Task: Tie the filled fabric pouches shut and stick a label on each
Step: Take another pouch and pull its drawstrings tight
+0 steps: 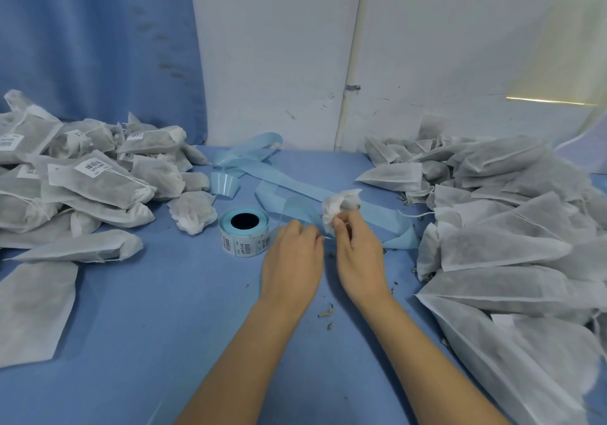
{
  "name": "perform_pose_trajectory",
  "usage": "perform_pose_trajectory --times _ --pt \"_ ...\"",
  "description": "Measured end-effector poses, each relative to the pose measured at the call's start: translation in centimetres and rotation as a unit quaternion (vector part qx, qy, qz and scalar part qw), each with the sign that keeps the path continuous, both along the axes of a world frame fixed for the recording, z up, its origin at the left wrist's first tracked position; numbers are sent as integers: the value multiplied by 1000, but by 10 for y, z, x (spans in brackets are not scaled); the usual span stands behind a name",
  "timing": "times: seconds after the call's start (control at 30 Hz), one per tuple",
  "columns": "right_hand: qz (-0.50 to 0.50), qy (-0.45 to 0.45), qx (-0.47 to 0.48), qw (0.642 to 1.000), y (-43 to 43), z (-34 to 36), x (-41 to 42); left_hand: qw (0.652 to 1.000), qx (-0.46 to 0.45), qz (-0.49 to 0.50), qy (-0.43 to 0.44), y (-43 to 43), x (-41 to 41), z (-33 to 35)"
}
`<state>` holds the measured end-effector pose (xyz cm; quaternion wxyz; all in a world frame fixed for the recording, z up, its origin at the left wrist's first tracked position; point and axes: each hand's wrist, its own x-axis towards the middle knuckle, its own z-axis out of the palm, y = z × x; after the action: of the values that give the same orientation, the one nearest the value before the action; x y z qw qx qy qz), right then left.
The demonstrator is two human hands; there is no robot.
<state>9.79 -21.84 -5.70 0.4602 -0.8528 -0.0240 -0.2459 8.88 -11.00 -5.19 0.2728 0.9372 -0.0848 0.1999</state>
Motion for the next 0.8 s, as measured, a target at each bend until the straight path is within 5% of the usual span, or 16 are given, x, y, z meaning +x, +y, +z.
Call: perform_pose_trajectory --times 0.23,0.33,0.5,0.6,0.7,0.8 --pt "-48 -36 -249 967 -1 2 -5 999 21 -16 -43 -1 -3 6" --pt "-48 -107 -276 954 1 4 -9 998 5 -53 -30 -2 -5 9" --pt "-26 -175 -246 953 1 6 -12 996 11 -72 -49 -4 -7 9" --pt "-21 -159 -217 963 1 -1 -10 995 -83 -61 -17 -6 -6 2" --pt "32 -84 -68 994 2 -4 -10 973 -215 -79 2 -8 -3 -4" --pt "98 -8 118 988 4 -2 -10 952 -293 -82 22 -8 -1 -7"
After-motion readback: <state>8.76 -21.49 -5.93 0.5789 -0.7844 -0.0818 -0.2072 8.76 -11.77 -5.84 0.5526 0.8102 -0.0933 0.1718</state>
